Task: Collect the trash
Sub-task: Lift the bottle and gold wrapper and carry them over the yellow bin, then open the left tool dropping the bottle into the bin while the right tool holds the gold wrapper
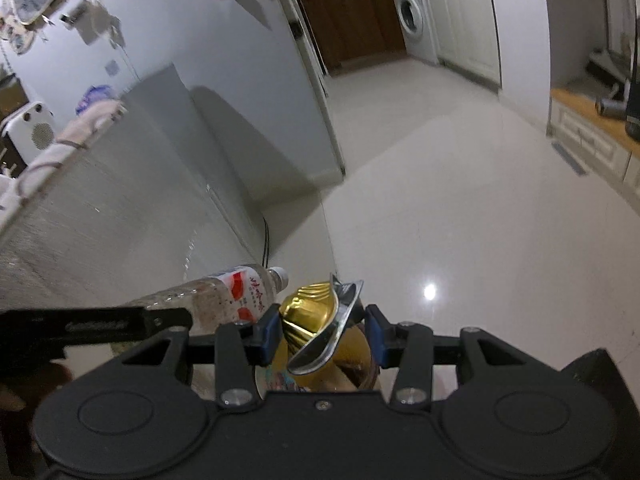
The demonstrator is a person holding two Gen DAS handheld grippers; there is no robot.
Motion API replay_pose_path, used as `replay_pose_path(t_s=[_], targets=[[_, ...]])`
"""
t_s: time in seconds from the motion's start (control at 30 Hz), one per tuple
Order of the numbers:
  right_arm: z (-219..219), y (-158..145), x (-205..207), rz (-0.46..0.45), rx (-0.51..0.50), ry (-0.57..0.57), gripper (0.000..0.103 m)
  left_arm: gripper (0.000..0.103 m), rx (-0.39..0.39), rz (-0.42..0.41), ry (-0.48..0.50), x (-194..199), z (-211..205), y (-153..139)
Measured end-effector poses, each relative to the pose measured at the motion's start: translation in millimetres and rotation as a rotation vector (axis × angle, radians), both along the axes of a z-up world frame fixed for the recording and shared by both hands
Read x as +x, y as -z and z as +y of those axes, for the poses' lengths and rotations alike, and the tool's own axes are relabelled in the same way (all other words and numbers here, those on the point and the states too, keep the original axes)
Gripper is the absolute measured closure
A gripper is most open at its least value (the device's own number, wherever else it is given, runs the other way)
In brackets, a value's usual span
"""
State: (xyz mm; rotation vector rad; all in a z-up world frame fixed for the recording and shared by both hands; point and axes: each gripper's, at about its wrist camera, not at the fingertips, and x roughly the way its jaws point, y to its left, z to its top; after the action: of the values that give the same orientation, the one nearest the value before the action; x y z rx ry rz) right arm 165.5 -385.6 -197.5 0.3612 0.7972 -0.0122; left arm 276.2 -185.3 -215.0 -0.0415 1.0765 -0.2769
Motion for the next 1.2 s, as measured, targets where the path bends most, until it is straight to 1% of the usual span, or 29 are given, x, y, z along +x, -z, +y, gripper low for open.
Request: replay_pose_path(t_s=[0.13, 0.27, 0.37, 0.47, 0.53, 0.7, 0.83, 0.93, 0.97, 1.0, 1.03, 1.1, 1.2], targets=[[2, 35, 21, 0.065, 0.017, -0.018, 0.058, 0.041, 0.015, 0.096, -0.033, 35, 0, 46], [5, 70, 39, 0.124, 0.045, -0.024, 0.058, 0.041, 0.048, 0.164, -0.062, 60, 2, 91], [10, 95, 51, 0.170, 0.063, -0.025, 0.058, 0.041, 0.054, 0.223, -0.085, 78, 6, 121], [16, 120, 63, 0.212, 0.073, -0.029, 0.058, 0.041, 0.039, 0.292, -0.110, 95, 9, 145], [20, 134, 71, 0.234, 0.085, -0.032, 0.058, 0.041, 0.038, 0.324, -0.123, 105, 12, 159], [32, 163, 84, 0.278, 0.085, -0.062, 0.058, 0.040, 0.087, 0.353, -0.126, 129, 11, 189], [42, 182, 93, 0.323, 0.075, -0.091, 0.058, 0.039, 0.120, 0.354, -0.128, 141, 15, 205], [47, 193, 102, 0.349, 0.087, -0.101, 0.058, 0.037, 0.104, 0.345, -0.159, 147, 22, 210], [49, 195, 104, 0.354, 0.093, -0.106, 0.058, 0.034, 0.094, 0.348, -0.167, 150, 25, 212], [52, 199, 107, 0.359, 0.105, -0.113, 0.058, 0.027, 0.088, 0.353, -0.176, 153, 26, 214], [55, 202, 109, 0.361, 0.121, -0.119, 0.058, 0.025, 0.087, 0.350, -0.180, 152, 27, 213], [61, 208, 114, 0.374, 0.156, -0.133, 0.057, 0.025, 0.105, 0.339, -0.171, 150, 25, 208], [68, 218, 121, 0.401, 0.176, -0.137, 0.056, 0.024, 0.133, 0.333, -0.147, 146, 24, 206]])
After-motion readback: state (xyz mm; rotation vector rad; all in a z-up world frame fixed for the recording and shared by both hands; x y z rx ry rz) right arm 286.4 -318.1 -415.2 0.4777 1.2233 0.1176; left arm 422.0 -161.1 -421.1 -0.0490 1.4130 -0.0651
